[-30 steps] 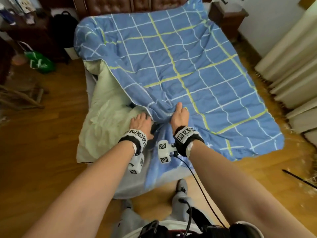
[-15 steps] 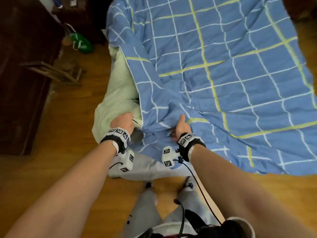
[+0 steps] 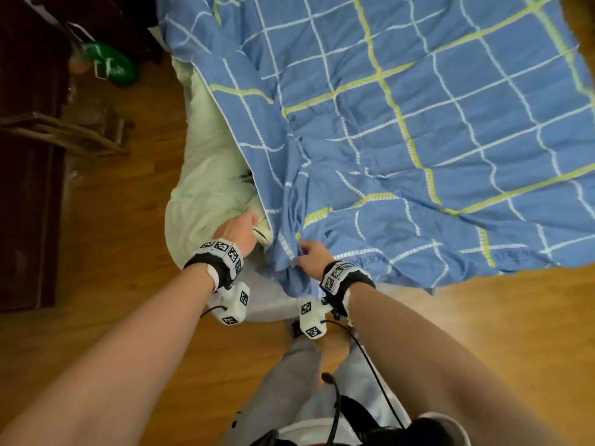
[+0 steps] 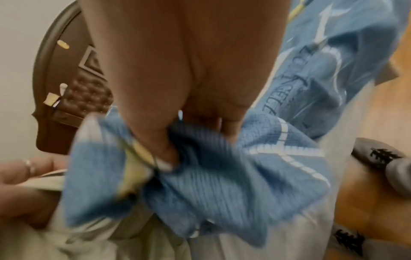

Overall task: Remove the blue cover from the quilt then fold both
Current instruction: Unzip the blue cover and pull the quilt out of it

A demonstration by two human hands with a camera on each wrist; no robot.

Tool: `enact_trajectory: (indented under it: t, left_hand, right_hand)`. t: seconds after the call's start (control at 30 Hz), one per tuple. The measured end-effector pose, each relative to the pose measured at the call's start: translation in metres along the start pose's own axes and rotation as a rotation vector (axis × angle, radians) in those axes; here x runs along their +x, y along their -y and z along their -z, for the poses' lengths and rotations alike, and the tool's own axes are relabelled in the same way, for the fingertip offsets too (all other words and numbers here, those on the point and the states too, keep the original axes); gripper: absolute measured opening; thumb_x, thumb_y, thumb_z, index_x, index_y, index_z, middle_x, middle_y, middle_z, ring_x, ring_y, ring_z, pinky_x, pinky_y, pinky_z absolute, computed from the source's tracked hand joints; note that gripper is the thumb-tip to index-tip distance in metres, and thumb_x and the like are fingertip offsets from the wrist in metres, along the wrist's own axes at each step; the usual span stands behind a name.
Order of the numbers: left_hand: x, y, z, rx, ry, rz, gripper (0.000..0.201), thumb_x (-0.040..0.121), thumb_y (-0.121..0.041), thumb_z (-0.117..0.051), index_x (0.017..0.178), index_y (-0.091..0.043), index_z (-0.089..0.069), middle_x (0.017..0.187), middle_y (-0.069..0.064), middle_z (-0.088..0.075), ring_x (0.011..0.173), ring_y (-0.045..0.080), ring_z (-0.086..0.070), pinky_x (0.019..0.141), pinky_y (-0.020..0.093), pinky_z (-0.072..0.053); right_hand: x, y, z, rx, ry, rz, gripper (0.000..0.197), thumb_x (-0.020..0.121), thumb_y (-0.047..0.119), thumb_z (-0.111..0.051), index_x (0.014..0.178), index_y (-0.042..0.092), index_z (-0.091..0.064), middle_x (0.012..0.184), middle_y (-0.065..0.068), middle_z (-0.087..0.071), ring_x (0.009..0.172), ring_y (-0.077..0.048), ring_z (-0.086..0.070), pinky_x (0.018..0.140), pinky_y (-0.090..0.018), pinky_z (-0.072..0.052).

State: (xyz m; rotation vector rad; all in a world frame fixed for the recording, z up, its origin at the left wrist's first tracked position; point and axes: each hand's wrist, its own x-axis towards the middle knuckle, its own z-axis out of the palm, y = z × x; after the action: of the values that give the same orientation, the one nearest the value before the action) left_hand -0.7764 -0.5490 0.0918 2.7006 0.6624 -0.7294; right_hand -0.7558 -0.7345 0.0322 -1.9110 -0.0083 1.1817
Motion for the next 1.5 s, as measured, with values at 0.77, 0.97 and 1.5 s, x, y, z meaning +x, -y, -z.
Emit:
enact_trajectory:
  t: [0.77,0.97,1.5]
  left_hand:
    - [-0.013,0.025,-0.033,0.182,-0.021,0.052,0.089,0.088,-0.009,-0.058,0.153,-0.028,0.000,0.097,0.014,-0.064,0.078,0.030,-0.058,0.068,0.036,-0.044]
    - [0.002,0.021,-0.026,0.181,-0.033,0.175,0.048,0.088,-0.004,-0.053,0.134,-0.016,-0.047,0.111,0.018,-0.065,0.101,0.038,-0.063,0.085,0.042,-0.053]
    - [0.035,-0.119,-0.089,0.140,0.091,0.234,0.044,0.082,-0.032,-0.061,0.122,-0.015,-0.055,0.125,0.013,-0.051,0.117,0.033,-0.049,0.095,0.045,-0.044]
  right_hand:
    - [-0.013,-0.060,0.026,-0.214,-0.480,-0.373,0.056,0.099,0.040,-0.051,0.135,-0.002,-0.042,0.131,-0.019,-0.057,0.119,-0.032,-0.057,0.091,-0.032,-0.048]
    - [-0.055,-0.097,0.131,-0.093,-0.832,-0.426,0.056,0.103,0.043,-0.036,0.142,0.004,-0.044,0.144,-0.014,-0.049,0.131,-0.027,-0.048,0.100,-0.033,-0.039]
    - [-0.088,-0.132,0.300,0.082,-1.141,-0.482,0.042,0.103,0.013,-0.032,0.143,-0.001,-0.035,0.145,-0.021,-0.039,0.130,-0.038,-0.042,0.103,-0.043,-0.038]
